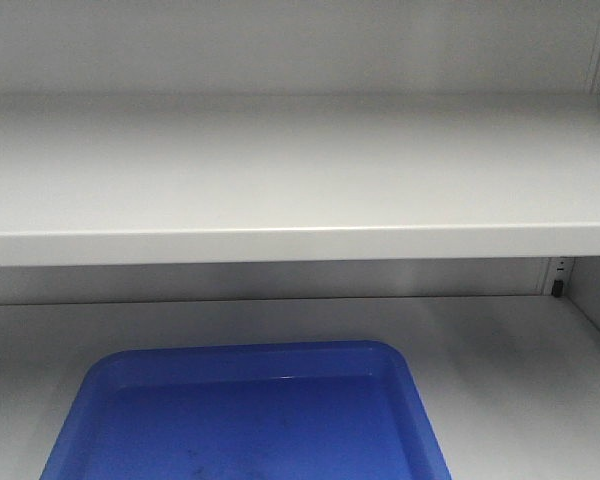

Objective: Sort red and green spoons into left cabinet

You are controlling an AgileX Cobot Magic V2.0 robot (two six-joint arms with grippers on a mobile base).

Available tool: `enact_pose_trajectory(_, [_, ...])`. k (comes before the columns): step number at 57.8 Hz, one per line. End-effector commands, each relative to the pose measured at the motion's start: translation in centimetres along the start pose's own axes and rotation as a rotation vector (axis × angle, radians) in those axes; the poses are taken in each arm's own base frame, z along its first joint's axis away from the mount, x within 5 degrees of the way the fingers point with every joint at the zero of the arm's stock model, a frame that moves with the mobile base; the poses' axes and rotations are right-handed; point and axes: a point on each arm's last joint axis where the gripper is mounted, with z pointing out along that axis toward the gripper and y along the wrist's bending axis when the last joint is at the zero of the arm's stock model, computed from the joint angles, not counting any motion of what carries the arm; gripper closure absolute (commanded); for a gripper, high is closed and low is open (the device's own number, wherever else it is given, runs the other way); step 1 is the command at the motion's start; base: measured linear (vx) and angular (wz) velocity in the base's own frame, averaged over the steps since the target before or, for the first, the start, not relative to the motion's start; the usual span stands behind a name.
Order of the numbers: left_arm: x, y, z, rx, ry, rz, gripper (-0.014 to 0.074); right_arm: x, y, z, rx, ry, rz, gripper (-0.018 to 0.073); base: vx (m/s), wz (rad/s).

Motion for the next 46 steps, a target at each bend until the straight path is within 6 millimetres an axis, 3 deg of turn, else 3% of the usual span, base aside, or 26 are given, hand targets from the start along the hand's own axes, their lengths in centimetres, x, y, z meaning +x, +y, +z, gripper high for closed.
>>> enact_pose_trajectory(1, [-1.54,-0.02,-0.19,0.000,-0.098,-0.008,0.0600,-1.31,-0.36,-0.12,0.032,-0.076,0.016,0.0562,0.00,0.01])
enact_pose_trajectory(46, [-1.56,-0.02,-0.20,-0.001,-0.101,-0.009,0.0600,-1.40,-0.26,-0.12,0.019,-0.085,0.042,0.0562,0.00,0.00])
